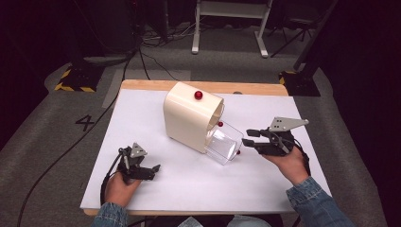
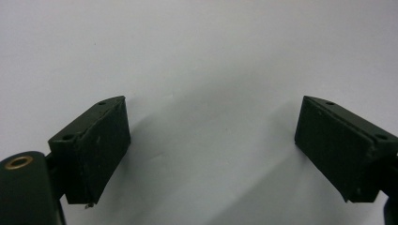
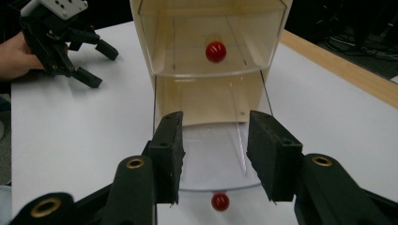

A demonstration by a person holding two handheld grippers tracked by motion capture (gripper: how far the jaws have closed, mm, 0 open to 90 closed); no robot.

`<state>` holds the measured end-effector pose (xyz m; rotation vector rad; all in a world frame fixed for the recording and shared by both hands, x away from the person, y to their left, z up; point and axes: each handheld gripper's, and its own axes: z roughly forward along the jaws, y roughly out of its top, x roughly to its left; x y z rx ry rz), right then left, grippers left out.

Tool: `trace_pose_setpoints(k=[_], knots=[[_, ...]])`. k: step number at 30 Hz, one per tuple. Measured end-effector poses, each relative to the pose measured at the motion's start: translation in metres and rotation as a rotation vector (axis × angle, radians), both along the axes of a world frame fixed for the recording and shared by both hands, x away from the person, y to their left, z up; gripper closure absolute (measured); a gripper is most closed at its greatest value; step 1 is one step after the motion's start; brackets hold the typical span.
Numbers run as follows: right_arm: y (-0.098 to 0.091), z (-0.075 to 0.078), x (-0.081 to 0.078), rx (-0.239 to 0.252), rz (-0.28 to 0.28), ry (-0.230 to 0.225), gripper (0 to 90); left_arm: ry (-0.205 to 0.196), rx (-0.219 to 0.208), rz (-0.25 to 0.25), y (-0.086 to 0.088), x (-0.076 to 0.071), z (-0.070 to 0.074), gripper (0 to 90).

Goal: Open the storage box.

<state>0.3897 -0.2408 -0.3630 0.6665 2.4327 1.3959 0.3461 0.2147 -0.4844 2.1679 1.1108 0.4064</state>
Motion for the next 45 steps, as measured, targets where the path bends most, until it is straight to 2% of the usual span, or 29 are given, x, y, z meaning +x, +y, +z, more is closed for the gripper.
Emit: trace_pose_setpoints(k=[4,9,13,17,21,27,35,45], knots=[[0.013,0.001,0.009,0.006,0.011,-0.015,56.3,-0.004,0.003,0.0,0.0,0.0,0.0,10.8],[0.029,-0.003,0.025,0.014,0.017,-0.006,57.8,-0.005,0.004,0.0,0.0,-0.001,0.0,10.8],[0.04,-0.008,0.035,0.043,0.028,-0.015,60.1,-0.007,0.006,0.0,0.0,-0.001,0.0,10.8],[0.053,-0.015,0.042,0.033,0.042,-0.017,61.6,-0.008,0.006,-0.001,0.0,-0.001,0.0,10.9],[0.058,-0.019,0.048,0.041,0.044,-0.013,63.9,-0.014,0.011,-0.001,0.0,-0.001,0.0,11.0],[0.063,-0.023,0.052,0.042,0.052,-0.016,73.0,-0.023,0.021,-0.001,0.0,-0.002,0.0,11.2],[0.063,-0.022,0.048,0.032,0.059,-0.042,74.2,-0.013,0.009,0.001,0.0,-0.001,0.0,11.1],[0.041,-0.016,0.035,0.038,0.039,-0.036,74.2,-0.008,0.006,0.0,0.0,-0.001,0.0,10.9]])
